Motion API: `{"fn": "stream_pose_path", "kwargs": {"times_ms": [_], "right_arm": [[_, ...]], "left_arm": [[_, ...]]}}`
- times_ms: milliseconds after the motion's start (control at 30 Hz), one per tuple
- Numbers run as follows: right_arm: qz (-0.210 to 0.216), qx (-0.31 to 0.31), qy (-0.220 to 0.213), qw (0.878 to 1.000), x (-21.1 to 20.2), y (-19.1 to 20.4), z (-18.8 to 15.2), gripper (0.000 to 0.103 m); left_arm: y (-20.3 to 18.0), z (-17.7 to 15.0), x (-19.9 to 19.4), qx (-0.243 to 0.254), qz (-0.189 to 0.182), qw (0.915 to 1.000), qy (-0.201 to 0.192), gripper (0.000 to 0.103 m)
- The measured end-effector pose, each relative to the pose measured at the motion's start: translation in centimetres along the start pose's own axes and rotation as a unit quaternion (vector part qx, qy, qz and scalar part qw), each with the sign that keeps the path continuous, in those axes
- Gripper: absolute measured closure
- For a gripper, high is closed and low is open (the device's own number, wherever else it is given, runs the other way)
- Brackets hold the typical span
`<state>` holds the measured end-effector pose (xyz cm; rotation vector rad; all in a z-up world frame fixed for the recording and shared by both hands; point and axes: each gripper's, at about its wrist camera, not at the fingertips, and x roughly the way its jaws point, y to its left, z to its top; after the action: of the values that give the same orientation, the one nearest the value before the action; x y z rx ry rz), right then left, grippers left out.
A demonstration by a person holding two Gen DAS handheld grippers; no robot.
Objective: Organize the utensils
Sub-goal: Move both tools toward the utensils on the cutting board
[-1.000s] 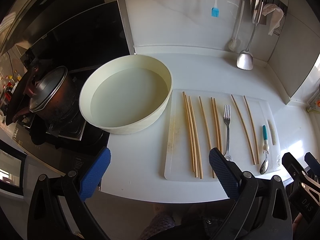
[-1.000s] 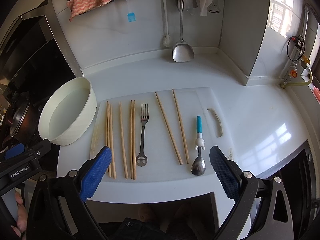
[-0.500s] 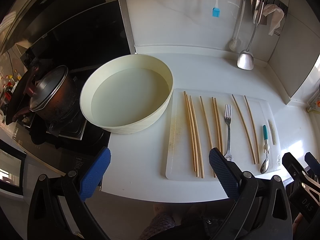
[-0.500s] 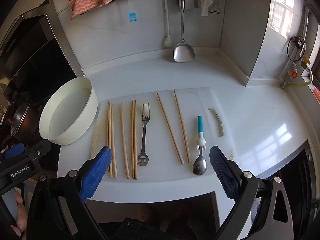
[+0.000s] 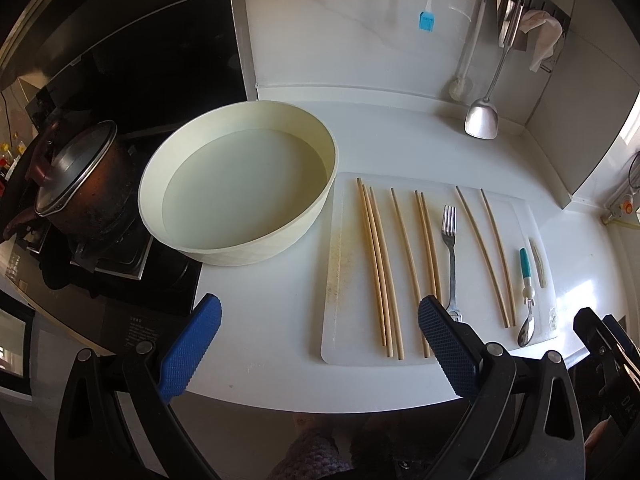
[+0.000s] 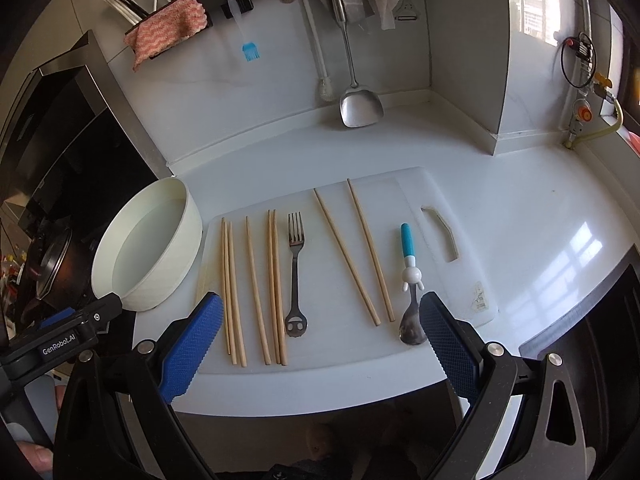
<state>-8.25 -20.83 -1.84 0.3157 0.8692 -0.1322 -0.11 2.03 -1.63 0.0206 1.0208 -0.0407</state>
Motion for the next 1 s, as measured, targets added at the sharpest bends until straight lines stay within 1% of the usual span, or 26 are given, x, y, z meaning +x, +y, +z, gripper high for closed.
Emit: {"fn": "stream_pose_path", "kwargs": {"times_ms": [100, 167, 300, 400, 467, 567, 667, 733, 800, 933, 1000], "right_arm": [[-0.022, -0.007, -0.020, 1.000, 0.4, -0.7, -0.9, 0.009], [-0.038, -0.015, -0.022, 0.999, 1.1, -1.1, -1.5, 0.009], [-0.064, -0.010, -0.008, 0.998, 3.0, -2.4, -2.1, 0.009], [-0.090, -0.009, 0.020, 0.996, 4.7, -3.9, -2.2, 0.009], [-0.106, -0.009, 0.025, 0.994, 5.9, -5.2, -2.3, 0.009], [-0.100, 0.007, 0.013, 0.995, 6.9, -7.0, -2.4, 0.009], [-0.083, 0.007, 0.010, 0.996, 8.3, -8.4, -2.3, 0.009], [-0.079, -0.003, 0.011, 0.997, 9.3, -9.0, -2.0, 0.009], [-0.077, -0.015, 0.003, 0.997, 9.8, -9.3, -2.0, 0.009], [-0.070, -0.031, 0.004, 0.997, 10.7, -9.7, -2.0, 0.009], [-0.072, -0.036, 0.003, 0.997, 11.2, -9.8, -2.1, 0.009]], "left_arm": [[-0.4, -0.2, 1.2, 0.016, -0.007, 0.9998, -0.007, 0.006], [-0.7, -0.4, 2.3, 0.029, -0.011, 0.9995, -0.010, 0.006], [-1.4, -0.6, 4.5, 0.039, -0.024, 0.9988, -0.014, 0.006], [-2.3, -1.0, 5.9, 0.046, -0.033, 0.9981, -0.022, 0.006], [-3.0, -1.2, 6.6, 0.052, -0.031, 0.9979, -0.025, 0.006], [-3.8, -1.7, 7.3, 0.047, -0.029, 0.9980, -0.031, 0.006], [-4.0, -2.4, 8.6, 0.018, -0.028, 0.9990, -0.030, 0.006], [-3.9, -2.8, 9.5, -0.008, -0.016, 0.9995, -0.025, 0.006], [-3.9, -3.2, 10.1, -0.030, -0.009, 0.9990, -0.033, 0.006], [-4.3, -3.6, 10.9, -0.037, 0.024, 0.9979, -0.048, 0.006], [-4.3, -3.7, 11.4, -0.042, 0.030, 0.9972, -0.055, 0.006]]}}
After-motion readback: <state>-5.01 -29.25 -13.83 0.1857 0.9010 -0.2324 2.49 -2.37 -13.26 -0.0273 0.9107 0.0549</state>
